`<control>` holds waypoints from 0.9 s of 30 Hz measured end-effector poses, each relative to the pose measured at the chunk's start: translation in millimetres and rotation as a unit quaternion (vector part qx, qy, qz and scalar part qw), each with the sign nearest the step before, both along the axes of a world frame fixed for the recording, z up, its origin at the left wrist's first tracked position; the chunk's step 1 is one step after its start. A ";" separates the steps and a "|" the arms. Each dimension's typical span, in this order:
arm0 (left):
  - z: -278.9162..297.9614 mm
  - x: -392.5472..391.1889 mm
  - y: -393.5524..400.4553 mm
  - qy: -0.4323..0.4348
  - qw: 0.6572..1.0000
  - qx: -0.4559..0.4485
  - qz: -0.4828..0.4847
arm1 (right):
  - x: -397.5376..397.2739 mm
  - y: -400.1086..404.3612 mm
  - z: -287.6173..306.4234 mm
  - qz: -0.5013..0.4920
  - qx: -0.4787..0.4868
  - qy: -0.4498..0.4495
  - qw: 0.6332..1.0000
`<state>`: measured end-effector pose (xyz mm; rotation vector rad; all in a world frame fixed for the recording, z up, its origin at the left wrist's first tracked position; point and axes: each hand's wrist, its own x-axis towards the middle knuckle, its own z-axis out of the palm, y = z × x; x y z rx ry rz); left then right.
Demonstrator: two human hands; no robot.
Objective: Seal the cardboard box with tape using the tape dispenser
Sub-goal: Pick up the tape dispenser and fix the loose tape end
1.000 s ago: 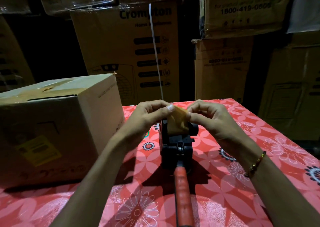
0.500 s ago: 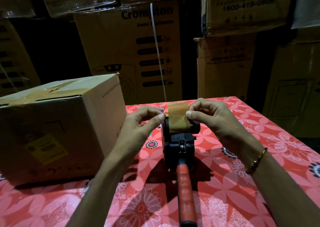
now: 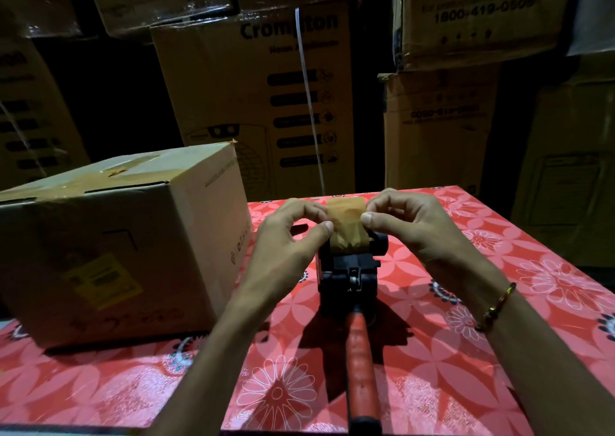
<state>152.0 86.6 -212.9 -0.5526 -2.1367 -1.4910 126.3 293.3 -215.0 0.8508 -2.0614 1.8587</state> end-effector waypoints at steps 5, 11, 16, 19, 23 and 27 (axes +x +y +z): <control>-3.3 2.2 6.2 0.036 0.999 -0.011 0.037 | 3.8 -3.8 0.6 -0.034 0.015 0.033 0.999; -15.4 2.8 24.9 0.080 0.990 0.038 0.106 | 10.4 -14.3 -10.5 -0.117 0.002 0.054 0.992; -10.7 5.2 22.8 0.058 0.994 0.031 0.084 | 15.5 -13.9 -11.7 -0.154 0.020 0.064 0.986; -5.2 8.3 8.3 -0.003 0.999 0.045 -0.013 | 19.6 -9.4 -3.3 -0.118 0.014 0.044 0.992; -6.0 8.1 -0.1 -0.017 0.998 -0.032 -0.047 | 24.5 -2.8 4.0 -0.091 0.037 0.035 0.995; -4.7 4.8 5.3 0.017 0.999 -0.032 -0.012 | 27.3 8.5 14.0 -0.061 0.053 -0.007 0.997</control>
